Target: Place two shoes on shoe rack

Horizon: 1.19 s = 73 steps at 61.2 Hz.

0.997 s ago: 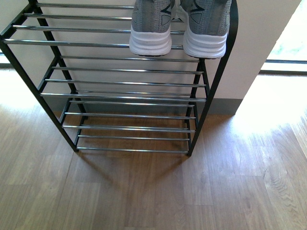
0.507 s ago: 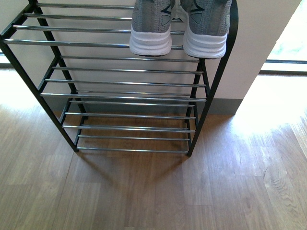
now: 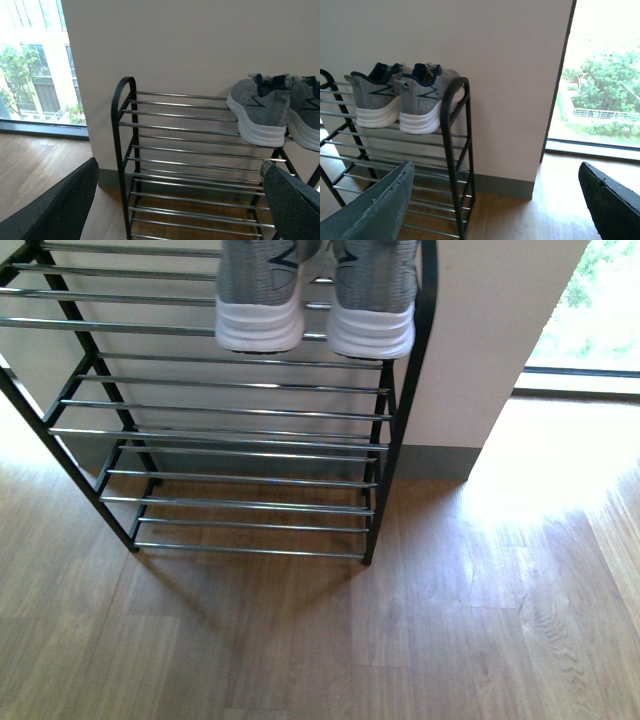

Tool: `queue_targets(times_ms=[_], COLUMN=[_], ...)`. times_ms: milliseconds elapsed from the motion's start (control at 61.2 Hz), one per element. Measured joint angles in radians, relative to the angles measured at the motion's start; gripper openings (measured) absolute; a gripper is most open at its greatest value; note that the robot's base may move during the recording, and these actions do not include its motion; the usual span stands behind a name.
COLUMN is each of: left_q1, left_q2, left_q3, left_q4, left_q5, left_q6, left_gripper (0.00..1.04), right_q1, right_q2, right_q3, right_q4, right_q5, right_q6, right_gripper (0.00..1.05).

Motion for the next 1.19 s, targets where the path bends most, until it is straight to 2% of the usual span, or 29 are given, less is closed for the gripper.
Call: queue_targets(times_ms=[1193], left_q1=[0.000], left_q2=[0.000], left_q3=[0.000], left_q4=[0.000], left_q5=[0.003], left_q6=[0.000], left_gripper=[0.95], right_q1=[0.000], right_q2=[-0.001], right_q3=[0.000], right_q4=[-0.002], right_q5=[0.004], right_q6=[0.000], right_gripper=[0.96])
